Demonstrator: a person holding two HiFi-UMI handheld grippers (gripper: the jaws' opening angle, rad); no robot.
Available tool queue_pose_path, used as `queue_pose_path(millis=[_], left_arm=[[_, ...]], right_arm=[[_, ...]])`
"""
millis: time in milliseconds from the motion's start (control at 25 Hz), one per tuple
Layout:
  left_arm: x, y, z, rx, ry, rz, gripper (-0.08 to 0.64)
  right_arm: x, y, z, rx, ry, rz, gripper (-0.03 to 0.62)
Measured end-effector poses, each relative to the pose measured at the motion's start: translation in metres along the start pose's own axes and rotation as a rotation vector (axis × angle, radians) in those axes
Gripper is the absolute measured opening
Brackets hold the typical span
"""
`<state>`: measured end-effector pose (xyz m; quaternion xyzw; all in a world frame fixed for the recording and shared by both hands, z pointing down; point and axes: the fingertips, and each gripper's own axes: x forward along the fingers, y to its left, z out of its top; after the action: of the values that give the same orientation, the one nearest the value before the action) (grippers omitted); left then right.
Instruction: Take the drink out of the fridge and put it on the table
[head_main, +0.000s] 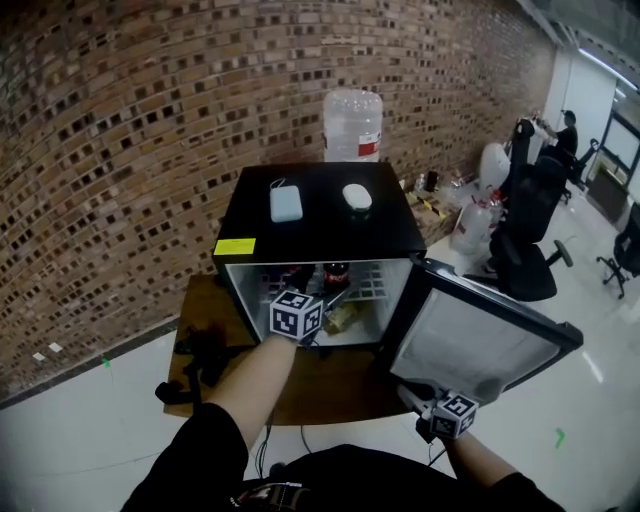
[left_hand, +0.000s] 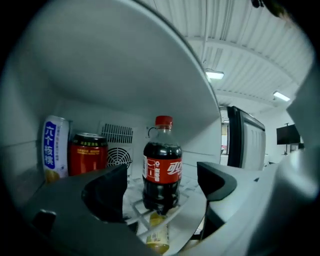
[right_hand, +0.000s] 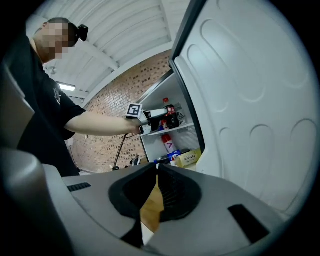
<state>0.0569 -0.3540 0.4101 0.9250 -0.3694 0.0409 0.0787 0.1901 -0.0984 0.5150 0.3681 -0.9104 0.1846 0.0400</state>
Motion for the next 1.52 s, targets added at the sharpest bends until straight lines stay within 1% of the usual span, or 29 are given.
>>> queue_pose_path(millis=[40,160,280,320,360,400,520,560,720,840,920,1040,1120,1280,1520], left_arm=[[0.011,0.001,0.0,0.006,0.003,0.0,0.436],[0.042,0.004,0.005,0.034,0.001,-0.008,0.439],[0.065,0.004,0.009,0.095,0.006,-0.02,0.437],[0.068,0.003,0.01,0.117,0.009,-0.024,0.41],[0.069,0.002,0.01,0.135,0.014,-0.029,0.335],[0.07,0.0,0.01,0.151,0.016,-0.038,0.324],[0.067,-0.006,0.009,0.201,0.013,-0.071,0.307],[0.065,-0.008,0.009,0.207,0.008,-0.084,0.305],[0.042,-0.022,0.007,0.205,-0.006,-0.148,0.304],[0.017,-0.039,-0.001,0.224,-0.016,-0.2,0.304],[-0.001,-0.047,-0.009,0.223,-0.026,-0.225,0.304],[-0.023,-0.055,-0.029,0.203,-0.032,-0.249,0.304],[-0.036,-0.058,-0.05,0.19,-0.029,-0.257,0.304],[-0.058,-0.063,-0.106,0.153,-0.006,-0.269,0.304],[-0.078,-0.073,-0.191,0.115,0.035,-0.289,0.304]], right_arm=[[-0.003,-0.002,0.0,0.004,-0.007,-0.003,0.026],[-0.007,-0.016,-0.001,0.014,-0.022,-0.012,0.027],[-0.005,-0.03,-0.006,0.041,-0.027,-0.023,0.026],[-0.005,-0.031,-0.01,0.051,-0.026,-0.024,0.026],[-0.003,-0.031,-0.013,0.058,-0.026,-0.023,0.026],[-0.002,-0.03,-0.016,0.065,-0.025,-0.021,0.026],[0.007,-0.028,-0.023,0.081,-0.03,-0.009,0.026],[0.01,-0.028,-0.025,0.083,-0.031,-0.002,0.026],[0.029,-0.024,-0.028,0.074,-0.036,0.036,0.028],[0.047,-0.02,-0.029,0.043,-0.048,0.073,0.028],[0.059,-0.018,-0.029,0.022,-0.053,0.097,0.026],[0.073,-0.017,-0.032,-0.006,-0.061,0.121,0.027],[0.078,-0.023,-0.038,-0.036,-0.063,0.119,0.027],[0.085,-0.033,-0.055,-0.084,-0.075,0.117,0.027],[0.095,-0.033,-0.079,-0.085,-0.081,0.125,0.028]])
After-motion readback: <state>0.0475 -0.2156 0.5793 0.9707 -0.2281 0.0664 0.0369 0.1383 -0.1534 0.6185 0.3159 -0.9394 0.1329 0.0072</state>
